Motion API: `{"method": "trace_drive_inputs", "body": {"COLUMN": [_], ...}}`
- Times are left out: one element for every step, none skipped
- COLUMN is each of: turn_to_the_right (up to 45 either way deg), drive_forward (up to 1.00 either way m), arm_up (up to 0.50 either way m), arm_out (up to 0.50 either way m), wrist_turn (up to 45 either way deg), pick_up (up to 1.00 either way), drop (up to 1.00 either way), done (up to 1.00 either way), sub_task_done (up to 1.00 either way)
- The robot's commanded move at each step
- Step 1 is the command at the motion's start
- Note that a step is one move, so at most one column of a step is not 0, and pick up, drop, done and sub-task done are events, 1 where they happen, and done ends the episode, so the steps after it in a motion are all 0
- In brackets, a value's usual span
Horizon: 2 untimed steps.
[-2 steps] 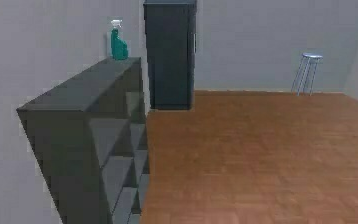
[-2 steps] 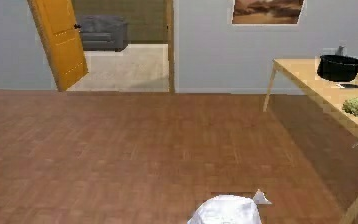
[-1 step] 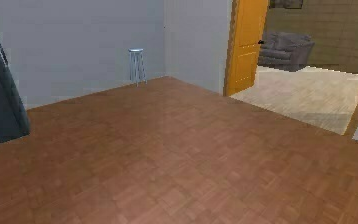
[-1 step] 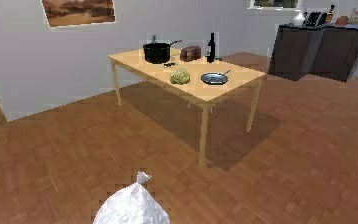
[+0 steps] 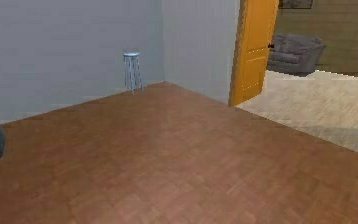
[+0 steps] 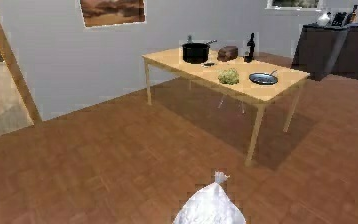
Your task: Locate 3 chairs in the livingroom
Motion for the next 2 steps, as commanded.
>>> {"method": "trace_drive_inputs", "body": {"turn_to_the_right": [36.0, 0.0], "drive_forward": [0.0, 1.0], "arm_up": [0.0, 0.0], "arm_out": [0.0, 0.0], "wrist_turn": [0.0, 0.0], "pick_up": [0.0, 0.0], "drop": [0.0, 0.0], "done": [0.0, 0.0], "sub_task_done": [0.0, 0.0]}}
